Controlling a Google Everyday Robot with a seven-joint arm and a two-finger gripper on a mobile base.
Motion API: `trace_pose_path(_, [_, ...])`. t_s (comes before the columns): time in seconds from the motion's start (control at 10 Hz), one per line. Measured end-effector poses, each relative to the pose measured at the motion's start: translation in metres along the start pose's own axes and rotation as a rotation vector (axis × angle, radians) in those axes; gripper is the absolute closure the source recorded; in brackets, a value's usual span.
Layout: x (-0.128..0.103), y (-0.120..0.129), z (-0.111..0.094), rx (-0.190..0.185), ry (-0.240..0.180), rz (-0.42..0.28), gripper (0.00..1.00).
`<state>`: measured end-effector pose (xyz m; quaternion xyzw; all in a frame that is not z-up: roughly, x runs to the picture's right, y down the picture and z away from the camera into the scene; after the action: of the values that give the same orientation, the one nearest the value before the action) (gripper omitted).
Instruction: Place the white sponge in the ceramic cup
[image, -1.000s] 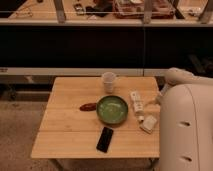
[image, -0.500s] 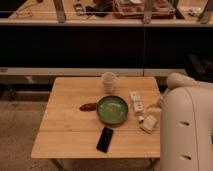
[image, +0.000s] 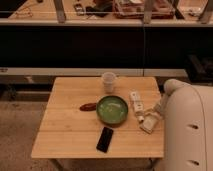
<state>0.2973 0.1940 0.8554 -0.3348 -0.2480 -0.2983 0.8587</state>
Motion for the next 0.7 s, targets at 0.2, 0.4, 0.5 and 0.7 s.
trace_pose_path(0.2, [-0.011,0.002,0.009,-0.018,-0.003,-0.019,0.31])
trace_pose_path(0.4, [-0.020,-0.001,0.013,-0.026,-0.021,-0.017,0.51])
trace_pose_path(0.5, [-0.023,-0.002,0.013,-0.019,-0.038,-0.004,0.59])
trace_pose_path(0.7, [-0.019,-0.013,-0.010,0.034,-0.080,0.043,0.83])
